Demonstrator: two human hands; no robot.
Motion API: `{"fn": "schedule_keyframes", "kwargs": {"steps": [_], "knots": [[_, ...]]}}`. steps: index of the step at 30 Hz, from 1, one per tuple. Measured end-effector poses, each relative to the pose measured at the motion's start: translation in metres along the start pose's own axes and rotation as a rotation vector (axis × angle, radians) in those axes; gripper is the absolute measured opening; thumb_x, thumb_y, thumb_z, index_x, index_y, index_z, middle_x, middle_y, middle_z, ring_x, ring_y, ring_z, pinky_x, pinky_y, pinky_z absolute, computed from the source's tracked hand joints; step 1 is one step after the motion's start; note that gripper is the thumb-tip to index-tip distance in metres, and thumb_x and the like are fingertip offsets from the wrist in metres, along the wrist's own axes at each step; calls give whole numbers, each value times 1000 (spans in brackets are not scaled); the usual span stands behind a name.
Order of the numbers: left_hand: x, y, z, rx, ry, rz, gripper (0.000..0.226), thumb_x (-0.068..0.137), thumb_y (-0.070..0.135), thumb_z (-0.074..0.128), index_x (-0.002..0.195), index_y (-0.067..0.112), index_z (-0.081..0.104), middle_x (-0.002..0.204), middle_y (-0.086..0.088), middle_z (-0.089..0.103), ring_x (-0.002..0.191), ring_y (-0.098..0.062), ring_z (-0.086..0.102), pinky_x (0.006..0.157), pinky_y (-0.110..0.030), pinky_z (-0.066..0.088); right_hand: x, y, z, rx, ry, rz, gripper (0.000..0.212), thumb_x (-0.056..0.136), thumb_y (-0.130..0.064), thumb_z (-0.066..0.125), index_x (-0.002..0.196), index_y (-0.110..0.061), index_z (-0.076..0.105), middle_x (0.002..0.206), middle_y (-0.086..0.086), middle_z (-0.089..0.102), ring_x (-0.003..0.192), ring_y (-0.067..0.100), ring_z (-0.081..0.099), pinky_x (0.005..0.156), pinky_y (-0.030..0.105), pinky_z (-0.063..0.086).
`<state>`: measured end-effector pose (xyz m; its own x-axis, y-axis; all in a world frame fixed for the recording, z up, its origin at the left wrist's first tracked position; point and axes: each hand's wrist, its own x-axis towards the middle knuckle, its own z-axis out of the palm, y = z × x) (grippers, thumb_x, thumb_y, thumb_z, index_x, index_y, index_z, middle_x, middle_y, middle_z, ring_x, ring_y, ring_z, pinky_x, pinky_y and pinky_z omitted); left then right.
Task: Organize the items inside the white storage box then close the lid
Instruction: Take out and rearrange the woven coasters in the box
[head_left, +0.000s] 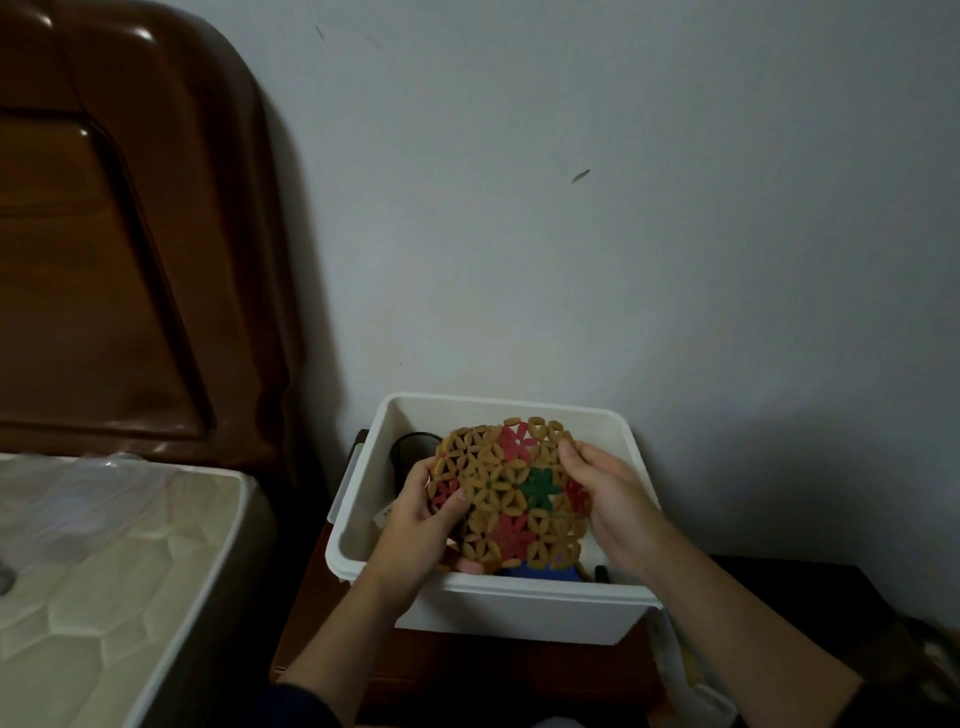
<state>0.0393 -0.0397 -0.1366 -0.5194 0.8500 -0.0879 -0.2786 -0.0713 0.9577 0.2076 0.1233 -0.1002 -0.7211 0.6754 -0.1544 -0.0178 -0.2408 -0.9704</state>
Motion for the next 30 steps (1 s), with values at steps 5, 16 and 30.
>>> {"fn": "schedule_keyframes", "kwargs": {"steps": [5,16,30], "knots": [[4,-1,-7,16,-64,-58,46,105,4,57,131,41,60,119,-5,76,101,-38,78,61,-43,65,11,16,27,20,51,-20,32,103,-42,61,122,-22,77,127,7,76,123,25,70,108,54,52],[7,0,-10,1,-193,-114,43,103,15,60,123,52,63,124,1,74,109,-41,75,69,-56,67,19,23,46,-280,296,-140,24,102,-56,58,104,-39,76,103,-16,79,101,7,74,92,43,63],[24,23,31,18,-154,-122,50,96,56,70,138,35,54,130,-3,70,109,-24,76,64,-57,66,31,9,26,-303,458,-324,22,99,-39,71,118,-36,61,119,-15,66,113,2,64,99,36,58]]}}
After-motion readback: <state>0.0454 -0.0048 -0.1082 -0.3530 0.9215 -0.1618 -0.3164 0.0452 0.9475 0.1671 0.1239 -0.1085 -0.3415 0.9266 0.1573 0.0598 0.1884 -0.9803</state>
